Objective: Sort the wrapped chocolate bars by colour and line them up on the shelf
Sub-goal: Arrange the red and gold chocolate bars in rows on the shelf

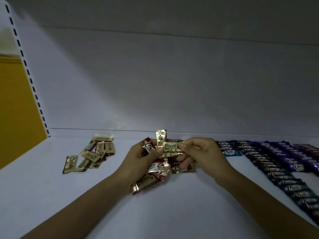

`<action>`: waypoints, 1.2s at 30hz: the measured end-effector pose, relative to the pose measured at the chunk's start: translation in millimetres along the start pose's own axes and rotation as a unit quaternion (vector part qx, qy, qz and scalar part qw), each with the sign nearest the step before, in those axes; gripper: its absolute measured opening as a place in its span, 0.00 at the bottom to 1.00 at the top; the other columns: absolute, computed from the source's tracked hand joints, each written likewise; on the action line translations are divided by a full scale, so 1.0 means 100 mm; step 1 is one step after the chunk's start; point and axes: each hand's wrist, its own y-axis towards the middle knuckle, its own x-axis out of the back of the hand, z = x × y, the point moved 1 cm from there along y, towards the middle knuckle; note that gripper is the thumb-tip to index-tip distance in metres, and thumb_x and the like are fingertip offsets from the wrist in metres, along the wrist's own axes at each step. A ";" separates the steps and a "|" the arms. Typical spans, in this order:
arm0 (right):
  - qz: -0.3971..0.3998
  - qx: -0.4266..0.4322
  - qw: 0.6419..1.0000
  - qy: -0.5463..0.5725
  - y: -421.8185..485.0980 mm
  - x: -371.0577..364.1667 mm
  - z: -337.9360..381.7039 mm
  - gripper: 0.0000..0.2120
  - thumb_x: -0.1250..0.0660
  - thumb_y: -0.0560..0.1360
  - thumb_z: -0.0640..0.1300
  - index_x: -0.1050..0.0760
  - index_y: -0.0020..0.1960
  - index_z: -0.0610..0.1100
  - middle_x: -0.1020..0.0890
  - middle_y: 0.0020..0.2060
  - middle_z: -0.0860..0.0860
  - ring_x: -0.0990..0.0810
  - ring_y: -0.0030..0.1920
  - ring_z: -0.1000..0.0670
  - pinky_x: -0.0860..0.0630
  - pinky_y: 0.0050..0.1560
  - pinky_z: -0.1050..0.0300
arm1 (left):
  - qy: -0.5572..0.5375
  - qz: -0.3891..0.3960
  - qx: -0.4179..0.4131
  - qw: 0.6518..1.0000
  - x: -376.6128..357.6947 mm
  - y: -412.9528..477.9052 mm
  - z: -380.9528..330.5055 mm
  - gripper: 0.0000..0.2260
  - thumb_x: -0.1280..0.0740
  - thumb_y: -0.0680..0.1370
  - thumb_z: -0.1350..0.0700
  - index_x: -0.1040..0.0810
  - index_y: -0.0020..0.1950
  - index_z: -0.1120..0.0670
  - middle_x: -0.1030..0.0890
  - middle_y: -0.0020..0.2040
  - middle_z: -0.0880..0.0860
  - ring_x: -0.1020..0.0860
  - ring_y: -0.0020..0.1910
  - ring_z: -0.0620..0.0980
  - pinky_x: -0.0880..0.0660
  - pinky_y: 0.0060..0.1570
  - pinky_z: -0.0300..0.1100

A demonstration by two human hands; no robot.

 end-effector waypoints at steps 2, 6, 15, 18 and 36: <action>-0.015 0.009 1.000 0.010 -0.03 0.01 -0.01 0.09 0.34 0.76 0.43 0.20 0.40 0.41 0.18 0.29 0.46 0.22 0.23 0.49 0.27 0.25 0.62 | -0.010 -0.008 0.005 1.000 0.02 -0.04 0.02 0.05 0.33 0.76 0.58 0.19 0.46 0.49 0.14 0.43 0.51 0.16 0.44 0.48 0.23 0.38 0.33; -0.012 0.019 1.000 -0.020 -0.12 0.11 -0.09 0.08 0.35 0.77 0.42 0.20 0.42 0.41 0.20 0.25 0.47 0.28 0.18 0.52 0.31 0.22 0.64 | 0.012 -0.038 0.013 0.999 0.01 -0.08 0.06 0.04 0.34 0.78 0.59 0.20 0.48 0.54 0.15 0.40 0.52 0.17 0.39 0.47 0.22 0.37 0.36; 0.177 0.034 0.932 -0.313 -0.18 0.27 -0.09 0.19 0.32 0.62 0.64 0.16 0.46 0.54 0.17 0.36 0.52 0.21 0.36 0.53 0.26 0.35 0.61 | -0.044 -0.153 0.058 0.986 0.11 -0.03 0.11 0.02 0.32 0.77 0.56 0.20 0.49 0.53 0.15 0.36 0.51 0.17 0.33 0.49 0.23 0.28 0.38; 0.120 0.063 0.929 -0.345 -0.16 0.25 -0.14 0.11 0.26 0.67 0.55 0.17 0.43 0.50 0.20 0.33 0.55 0.25 0.34 0.57 0.32 0.33 0.67 | -0.032 -0.161 0.052 0.985 0.12 -0.01 0.14 0.02 0.32 0.77 0.56 0.21 0.48 0.51 0.15 0.37 0.50 0.16 0.34 0.49 0.22 0.30 0.40; 0.160 -0.001 0.925 -0.344 -0.17 0.24 -0.21 0.13 0.23 0.67 0.48 0.23 0.48 0.52 0.29 0.39 0.63 0.31 0.39 0.76 0.34 0.37 0.79 | -0.012 -0.149 0.042 0.988 0.07 -0.03 0.12 0.03 0.33 0.77 0.57 0.21 0.49 0.52 0.15 0.39 0.52 0.16 0.37 0.51 0.21 0.30 0.41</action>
